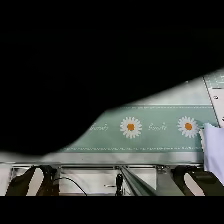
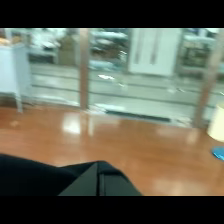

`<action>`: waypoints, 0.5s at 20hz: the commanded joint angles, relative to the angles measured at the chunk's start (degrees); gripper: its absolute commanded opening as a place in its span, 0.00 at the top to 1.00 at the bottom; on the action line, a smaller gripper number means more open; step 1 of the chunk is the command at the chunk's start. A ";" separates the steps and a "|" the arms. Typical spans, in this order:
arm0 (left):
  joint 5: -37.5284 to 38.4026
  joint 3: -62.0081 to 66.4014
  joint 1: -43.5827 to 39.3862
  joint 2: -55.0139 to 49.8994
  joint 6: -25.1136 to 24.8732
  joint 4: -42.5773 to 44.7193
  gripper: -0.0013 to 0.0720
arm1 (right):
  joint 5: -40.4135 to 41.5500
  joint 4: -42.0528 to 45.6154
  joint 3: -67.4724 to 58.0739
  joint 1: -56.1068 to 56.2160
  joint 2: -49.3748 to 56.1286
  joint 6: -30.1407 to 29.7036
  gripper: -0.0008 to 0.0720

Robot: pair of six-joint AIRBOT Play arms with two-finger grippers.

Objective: Fold the shirts.

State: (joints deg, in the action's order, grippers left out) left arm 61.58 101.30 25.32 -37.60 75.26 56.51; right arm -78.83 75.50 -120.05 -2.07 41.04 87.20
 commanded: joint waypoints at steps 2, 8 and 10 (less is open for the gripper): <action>4.09 -1.27 -5.46 3.41 1.99 9.64 0.95 | -13.68 6.21 3.63 -0.09 -6.43 2.78 0.96; 10.71 -22.36 -15.26 3.30 4.33 7.76 0.95 | -17.14 4.39 37.48 -0.09 -16.39 7.87 0.96; 8.85 -33.59 -17.27 2.64 4.37 7.56 0.95 | -12.41 3.89 51.89 -0.09 -19.43 9.94 0.96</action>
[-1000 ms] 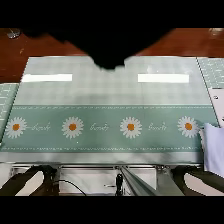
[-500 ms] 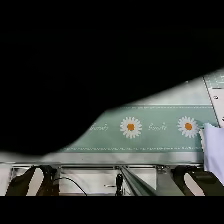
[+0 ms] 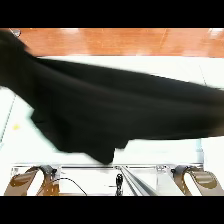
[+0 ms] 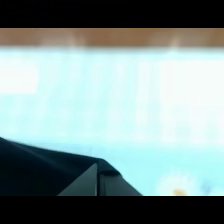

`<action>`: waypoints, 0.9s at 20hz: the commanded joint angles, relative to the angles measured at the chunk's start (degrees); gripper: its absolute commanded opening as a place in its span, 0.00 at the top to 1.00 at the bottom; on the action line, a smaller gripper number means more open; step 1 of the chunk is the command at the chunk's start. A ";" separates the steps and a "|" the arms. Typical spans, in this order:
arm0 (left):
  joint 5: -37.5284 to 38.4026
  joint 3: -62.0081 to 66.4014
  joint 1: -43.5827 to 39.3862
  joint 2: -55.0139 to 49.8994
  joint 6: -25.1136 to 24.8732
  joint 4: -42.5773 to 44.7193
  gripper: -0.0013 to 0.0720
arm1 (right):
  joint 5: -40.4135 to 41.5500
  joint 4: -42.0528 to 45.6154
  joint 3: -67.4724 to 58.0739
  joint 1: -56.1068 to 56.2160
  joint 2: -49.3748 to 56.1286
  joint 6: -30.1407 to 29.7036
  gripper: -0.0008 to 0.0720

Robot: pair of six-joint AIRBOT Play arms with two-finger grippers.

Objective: Fold the shirts.

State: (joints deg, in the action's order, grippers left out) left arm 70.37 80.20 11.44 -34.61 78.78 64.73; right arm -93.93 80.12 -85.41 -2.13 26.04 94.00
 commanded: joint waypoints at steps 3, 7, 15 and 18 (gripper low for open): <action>-7.04 -26.88 -4.85 -3.96 0.81 -5.60 0.95 | 14.75 -0.02 34.93 -0.02 -4.83 6.03 0.96; -17.03 -33.07 -7.67 -15.47 -2.19 -19.04 0.95 | 35.82 -0.28 43.63 -0.04 5.66 10.75 0.96; -21.90 -21.49 -12.15 -40.92 -9.07 -27.82 0.95 | 48.85 -16.87 32.50 -8.00 40.94 5.46 0.96; -22.29 -15.54 -11.78 -44.09 -9.09 -29.59 0.95 | 47.89 -26.95 25.79 -11.61 46.84 0.15 0.96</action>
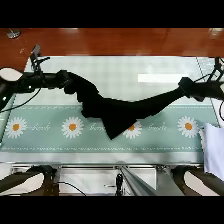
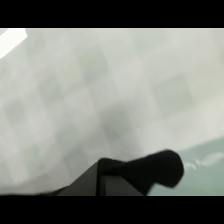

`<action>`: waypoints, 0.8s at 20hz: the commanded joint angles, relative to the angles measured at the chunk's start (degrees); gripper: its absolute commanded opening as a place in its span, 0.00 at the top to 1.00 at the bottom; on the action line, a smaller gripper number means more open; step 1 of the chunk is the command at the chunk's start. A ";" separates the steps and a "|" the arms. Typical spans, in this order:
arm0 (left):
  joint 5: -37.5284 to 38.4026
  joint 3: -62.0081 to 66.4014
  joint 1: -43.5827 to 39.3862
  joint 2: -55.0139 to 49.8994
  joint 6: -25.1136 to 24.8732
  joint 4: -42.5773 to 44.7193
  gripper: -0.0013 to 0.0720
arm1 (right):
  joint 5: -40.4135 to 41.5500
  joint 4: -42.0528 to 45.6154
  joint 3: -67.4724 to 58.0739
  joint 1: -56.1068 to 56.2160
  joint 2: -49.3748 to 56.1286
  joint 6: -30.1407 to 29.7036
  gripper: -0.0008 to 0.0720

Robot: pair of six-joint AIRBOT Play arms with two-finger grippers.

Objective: Fold the shirts.

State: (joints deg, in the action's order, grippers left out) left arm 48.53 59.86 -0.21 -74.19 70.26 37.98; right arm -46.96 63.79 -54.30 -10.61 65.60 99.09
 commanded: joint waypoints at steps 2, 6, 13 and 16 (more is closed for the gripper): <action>-0.96 8.41 0.20 -5.79 0.46 -2.86 0.84 | -0.37 -12.52 -8.98 -4.83 9.01 -5.55 0.96; -0.20 11.45 0.20 -6.14 1.53 -2.86 0.55 | -3.96 -12.55 -11.85 -7.48 9.22 -5.92 0.64; 27.02 14.91 8.57 -6.10 5.35 6.67 0.02 | -25.14 -3.91 -13.51 -16.96 8.92 -14.88 0.13; 36.48 5.29 8.50 -4.46 7.30 12.68 0.02 | -25.42 4.17 -6.08 -18.27 5.97 -13.86 0.13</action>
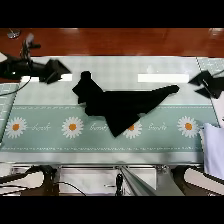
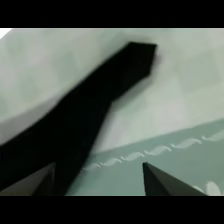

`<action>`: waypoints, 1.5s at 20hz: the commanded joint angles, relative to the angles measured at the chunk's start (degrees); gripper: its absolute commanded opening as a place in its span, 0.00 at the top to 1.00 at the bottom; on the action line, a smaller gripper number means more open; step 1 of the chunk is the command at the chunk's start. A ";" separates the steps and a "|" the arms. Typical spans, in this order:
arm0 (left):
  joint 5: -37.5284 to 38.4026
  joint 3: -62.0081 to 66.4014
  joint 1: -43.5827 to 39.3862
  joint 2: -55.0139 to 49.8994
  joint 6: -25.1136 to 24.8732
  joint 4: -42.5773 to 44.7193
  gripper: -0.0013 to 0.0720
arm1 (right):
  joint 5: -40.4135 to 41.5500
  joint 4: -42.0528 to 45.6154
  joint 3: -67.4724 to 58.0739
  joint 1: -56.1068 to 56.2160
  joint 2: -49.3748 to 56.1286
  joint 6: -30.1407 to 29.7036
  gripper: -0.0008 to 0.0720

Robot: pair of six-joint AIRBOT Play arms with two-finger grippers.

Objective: Fold the shirts.

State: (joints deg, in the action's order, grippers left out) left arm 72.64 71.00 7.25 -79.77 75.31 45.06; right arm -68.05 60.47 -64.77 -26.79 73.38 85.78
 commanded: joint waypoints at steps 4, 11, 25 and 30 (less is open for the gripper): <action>2.99 -24.90 -6.40 6.78 -0.76 -3.93 0.02 | 7.17 0.11 19.23 -1.97 -10.05 -1.51 0.13; -21.62 -29.94 -25.22 4.68 -0.46 -14.86 0.03 | 7.58 -6.67 23.47 -1.97 -14.93 -7.26 0.13; -28.74 -25.35 -34.47 -4.85 0.42 -21.16 0.03 | 6.58 -6.64 23.47 -1.97 -14.91 -7.48 0.13; -28.11 -18.71 -38.01 -10.29 0.44 -21.57 0.03 | 6.47 -6.64 23.47 -1.97 -14.91 -7.43 0.13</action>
State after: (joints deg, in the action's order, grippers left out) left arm 43.86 48.80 -29.28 -87.29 75.72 23.66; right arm -61.45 53.84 -41.30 -28.71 58.52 78.30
